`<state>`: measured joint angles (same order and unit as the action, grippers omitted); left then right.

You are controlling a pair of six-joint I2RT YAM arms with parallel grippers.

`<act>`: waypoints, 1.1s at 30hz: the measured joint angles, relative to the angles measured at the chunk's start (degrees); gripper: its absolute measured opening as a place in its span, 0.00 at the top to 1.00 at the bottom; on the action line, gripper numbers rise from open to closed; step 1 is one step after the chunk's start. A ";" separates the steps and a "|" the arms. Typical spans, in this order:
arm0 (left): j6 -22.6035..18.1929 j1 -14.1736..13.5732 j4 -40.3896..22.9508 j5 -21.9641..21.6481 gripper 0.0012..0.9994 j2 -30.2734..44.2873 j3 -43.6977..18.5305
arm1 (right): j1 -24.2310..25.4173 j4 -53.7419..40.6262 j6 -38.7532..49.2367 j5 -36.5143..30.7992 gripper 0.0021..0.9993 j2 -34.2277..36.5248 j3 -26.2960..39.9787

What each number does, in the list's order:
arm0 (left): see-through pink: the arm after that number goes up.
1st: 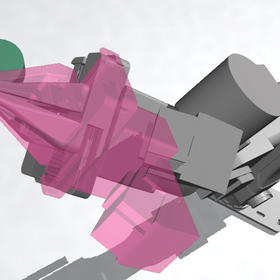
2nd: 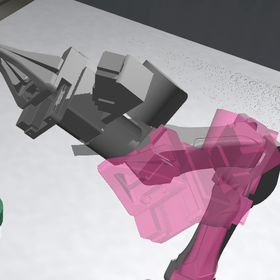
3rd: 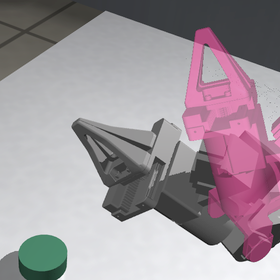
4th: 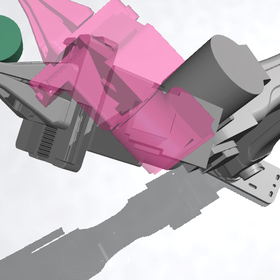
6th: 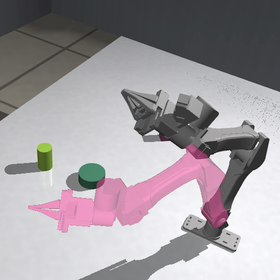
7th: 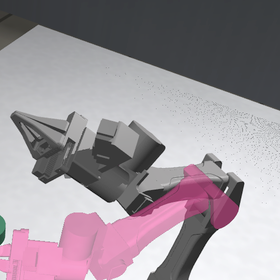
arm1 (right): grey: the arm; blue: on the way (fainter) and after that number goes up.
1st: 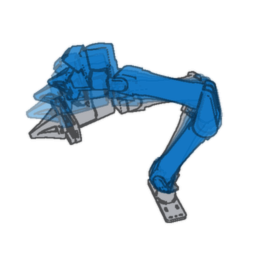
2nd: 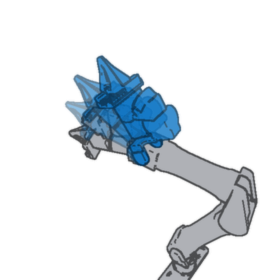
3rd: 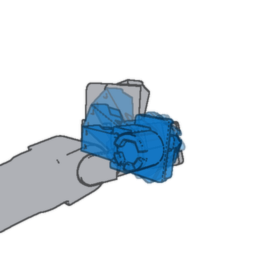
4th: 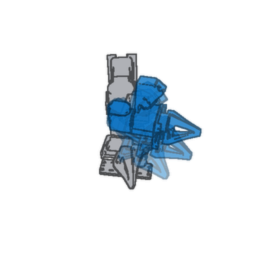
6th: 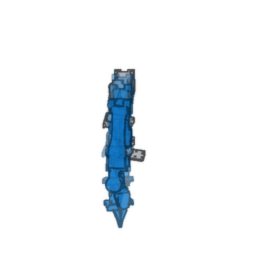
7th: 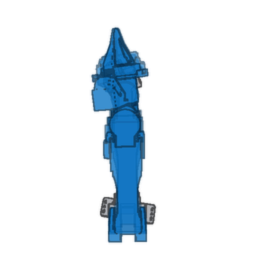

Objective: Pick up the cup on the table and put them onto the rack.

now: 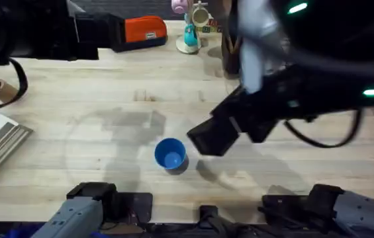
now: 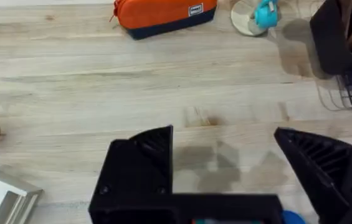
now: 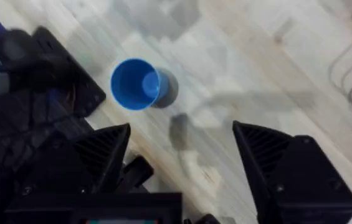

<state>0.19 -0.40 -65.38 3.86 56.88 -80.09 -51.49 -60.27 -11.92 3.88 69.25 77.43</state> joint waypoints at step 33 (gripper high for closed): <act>0.00 0.00 0.00 -1.67 0.01 0.00 0.00 | -9.09 4.99 1.95 -3.65 0.01 17.12 0.00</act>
<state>0.19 -0.40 -65.39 2.19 56.88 -80.09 -60.58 -55.29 -9.98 0.23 86.37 77.43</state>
